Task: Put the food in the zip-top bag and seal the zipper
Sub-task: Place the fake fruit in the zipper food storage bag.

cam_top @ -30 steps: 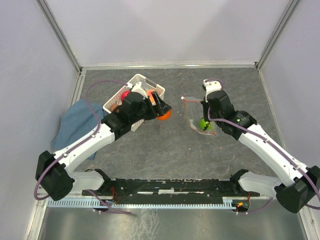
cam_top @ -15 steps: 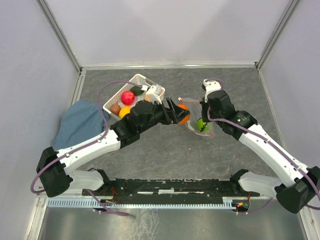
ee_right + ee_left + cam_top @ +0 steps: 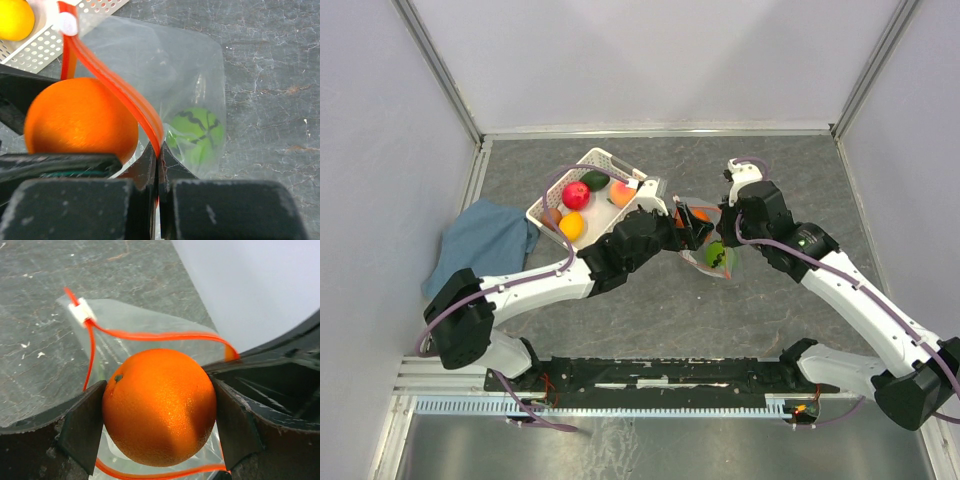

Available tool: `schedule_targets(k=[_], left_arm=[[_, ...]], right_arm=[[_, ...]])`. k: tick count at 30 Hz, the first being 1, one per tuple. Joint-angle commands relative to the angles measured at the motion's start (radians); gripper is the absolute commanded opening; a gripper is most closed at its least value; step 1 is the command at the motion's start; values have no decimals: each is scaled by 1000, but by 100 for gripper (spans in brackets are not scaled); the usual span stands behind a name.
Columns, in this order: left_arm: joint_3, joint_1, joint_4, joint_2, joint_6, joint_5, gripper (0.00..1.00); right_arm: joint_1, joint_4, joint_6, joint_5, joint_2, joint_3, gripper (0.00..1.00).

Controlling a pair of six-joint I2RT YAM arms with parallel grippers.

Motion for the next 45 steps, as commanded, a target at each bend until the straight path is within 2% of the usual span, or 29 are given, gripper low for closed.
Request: schedule_targets(k=[1,3,6,9,14,22,28,33,37,45], left_arm=[[25,-5,-35,25,34,-105,56],[34,-7,-64,36,28,-124,61],[52,-11,-87,38,27,-130,74],[77,-16,-113,47,30,-137,79],[106,-21,-134,74,-17,-168,80],[161,-22,-190,121,-208,-319,80],[210,-22,-219,168,-275,-405,82],[235,-21,-221,203,-289,-407,89],[237,-22,-218,209,-285,-392,100],[233,-22,-257,183,-274,-342,100]], right_arm=[[-2,21,12,-9,-29,43,2],[-2,26,13,-10,-30,41,2],[-3,37,15,-17,-28,37,2],[-2,45,17,-24,-23,34,2],[-3,57,24,-36,-14,28,2],[-3,71,38,-68,-7,21,2],[-2,76,45,-100,-8,19,2],[-3,92,57,-117,-3,8,2],[-2,104,63,-127,0,1,2],[-1,113,64,-117,3,-7,2]])
